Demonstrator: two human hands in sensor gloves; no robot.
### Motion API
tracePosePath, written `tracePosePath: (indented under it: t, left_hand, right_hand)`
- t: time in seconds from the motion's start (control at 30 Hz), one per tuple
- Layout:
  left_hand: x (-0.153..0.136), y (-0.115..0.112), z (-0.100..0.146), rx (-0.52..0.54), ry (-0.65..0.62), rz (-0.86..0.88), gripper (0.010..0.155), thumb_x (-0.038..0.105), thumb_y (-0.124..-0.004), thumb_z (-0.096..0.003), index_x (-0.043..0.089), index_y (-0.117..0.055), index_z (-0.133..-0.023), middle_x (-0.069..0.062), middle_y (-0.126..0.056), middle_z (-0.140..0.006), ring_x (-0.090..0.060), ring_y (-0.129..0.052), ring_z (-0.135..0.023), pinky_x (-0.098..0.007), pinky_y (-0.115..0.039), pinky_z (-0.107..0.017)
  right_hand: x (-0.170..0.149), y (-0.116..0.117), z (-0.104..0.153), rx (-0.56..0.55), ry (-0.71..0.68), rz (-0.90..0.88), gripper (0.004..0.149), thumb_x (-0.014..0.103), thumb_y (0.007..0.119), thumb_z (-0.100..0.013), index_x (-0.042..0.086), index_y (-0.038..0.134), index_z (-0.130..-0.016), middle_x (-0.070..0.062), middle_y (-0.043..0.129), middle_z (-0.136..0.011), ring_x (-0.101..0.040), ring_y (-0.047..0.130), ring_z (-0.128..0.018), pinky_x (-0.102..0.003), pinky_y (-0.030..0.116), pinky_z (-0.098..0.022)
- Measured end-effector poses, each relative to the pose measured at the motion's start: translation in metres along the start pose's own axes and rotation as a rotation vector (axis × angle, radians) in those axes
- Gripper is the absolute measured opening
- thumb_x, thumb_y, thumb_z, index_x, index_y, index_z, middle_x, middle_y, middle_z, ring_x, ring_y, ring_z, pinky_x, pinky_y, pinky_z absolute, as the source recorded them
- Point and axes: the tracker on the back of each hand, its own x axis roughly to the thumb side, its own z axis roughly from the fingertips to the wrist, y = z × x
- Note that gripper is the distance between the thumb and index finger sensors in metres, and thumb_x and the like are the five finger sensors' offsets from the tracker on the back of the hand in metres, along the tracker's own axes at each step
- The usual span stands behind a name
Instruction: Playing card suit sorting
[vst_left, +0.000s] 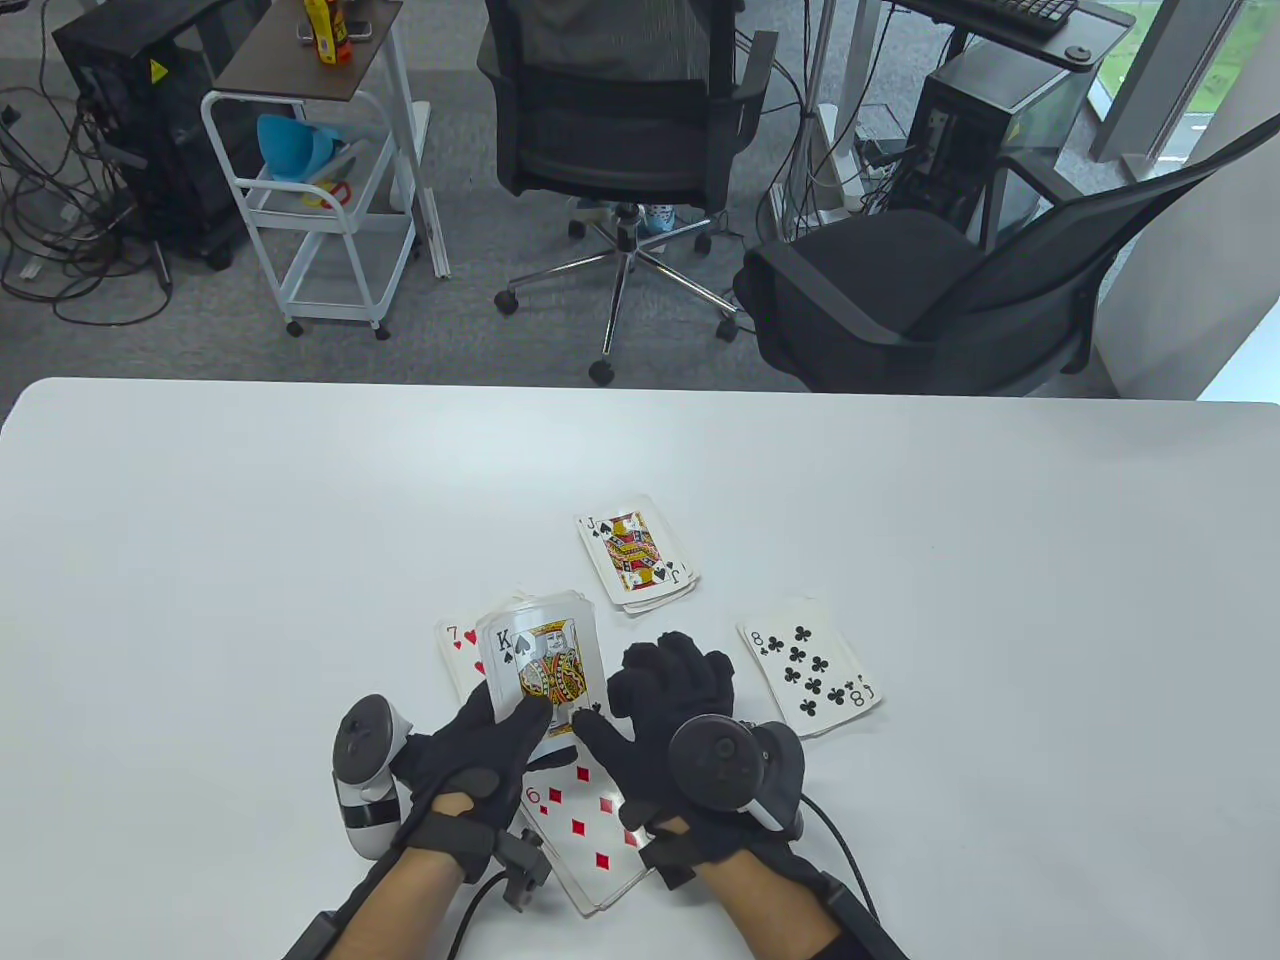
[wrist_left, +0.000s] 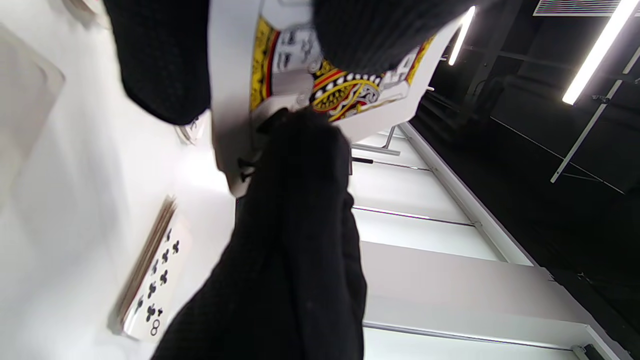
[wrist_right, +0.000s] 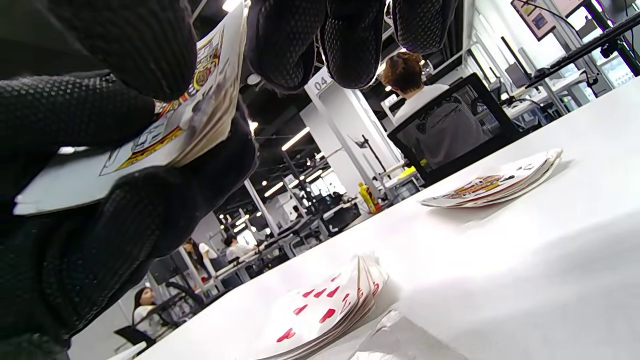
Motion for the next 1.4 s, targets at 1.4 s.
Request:
tracePosePath:
  t: [1.4]
  left_hand:
    - [0.010,0.020,0.002,0.111,-0.066,0.150,0.051,0.041,-0.078,-0.0549,0.023,-0.066,-0.101,-0.002,-0.083,-0.097,-0.029,-0.095,-0.081,-0.040,-0.092,-0.052]
  right_hand:
    - [-0.048,-0.032,-0.023,-0.136,0.244,-0.007,0.038,0.037,0.079,-0.055,0.013,0.083,-0.084,-0.015,0.071,-0.101,-0.049,0.054,-0.102,-0.076,0.033,-0.068]
